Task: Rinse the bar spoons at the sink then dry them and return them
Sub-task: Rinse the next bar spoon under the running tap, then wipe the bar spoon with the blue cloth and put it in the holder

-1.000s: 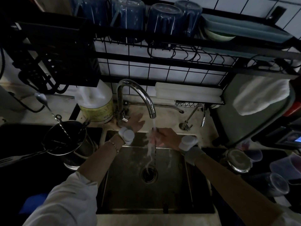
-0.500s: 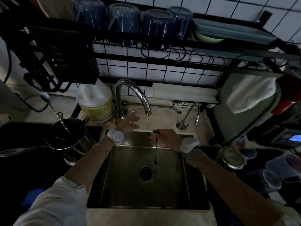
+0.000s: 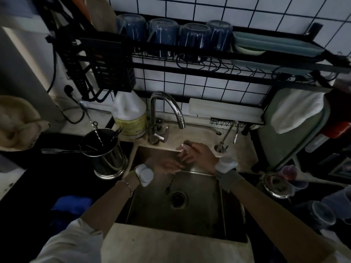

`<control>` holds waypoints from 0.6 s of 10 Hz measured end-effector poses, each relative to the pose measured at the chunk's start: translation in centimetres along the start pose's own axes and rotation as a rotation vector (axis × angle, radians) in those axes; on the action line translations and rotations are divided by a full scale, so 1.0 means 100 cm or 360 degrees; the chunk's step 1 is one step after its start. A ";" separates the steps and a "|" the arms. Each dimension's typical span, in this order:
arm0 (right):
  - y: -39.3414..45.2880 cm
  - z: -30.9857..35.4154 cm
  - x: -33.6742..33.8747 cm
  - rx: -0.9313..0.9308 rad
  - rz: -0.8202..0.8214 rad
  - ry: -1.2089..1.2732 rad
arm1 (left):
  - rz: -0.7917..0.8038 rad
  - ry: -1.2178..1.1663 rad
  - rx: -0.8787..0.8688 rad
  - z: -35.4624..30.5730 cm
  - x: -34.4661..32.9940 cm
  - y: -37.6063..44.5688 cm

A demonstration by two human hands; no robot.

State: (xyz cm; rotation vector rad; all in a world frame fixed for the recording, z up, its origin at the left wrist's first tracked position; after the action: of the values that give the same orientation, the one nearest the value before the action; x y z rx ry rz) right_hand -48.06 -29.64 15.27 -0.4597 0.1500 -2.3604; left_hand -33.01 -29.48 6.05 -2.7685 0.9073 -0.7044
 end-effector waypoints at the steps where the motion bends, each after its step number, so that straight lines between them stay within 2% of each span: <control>1: -0.005 0.007 -0.003 0.0025 0.0024 0.0052 | -0.0156 -0.0135 0.0105 0.008 -0.013 -0.023; 2: -0.007 0.014 -0.008 0.0050 0.0036 0.0072 | -0.0333 -0.0383 0.0247 0.007 -0.012 -0.041; 3: -0.003 0.018 -0.016 0.0035 0.0064 0.0074 | -0.0386 -0.0323 0.0289 0.004 -0.009 -0.061; 5: 0.015 0.014 -0.048 0.0044 0.0312 -0.0049 | -0.0526 -0.0725 0.0241 0.010 0.004 -0.109; 6: 0.032 0.013 -0.086 -0.0032 0.0509 -0.0087 | -0.0675 -0.0940 0.0276 0.017 0.012 -0.150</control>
State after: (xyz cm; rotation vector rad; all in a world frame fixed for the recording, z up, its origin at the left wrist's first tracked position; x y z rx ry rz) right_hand -39.74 -26.14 13.27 -0.4722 0.2061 -2.0332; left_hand -23.59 -18.09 9.15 -2.7685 0.1400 0.0200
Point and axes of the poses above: each hand's wrist, its own y-axis towards the middle knuckle, its own x-axis out of the back of the hand, z = x × y, the point moved 4 cm from there along y, towards the middle knuckle, and after that the axes turned 11 degrees about z, right-handed, at the moved point
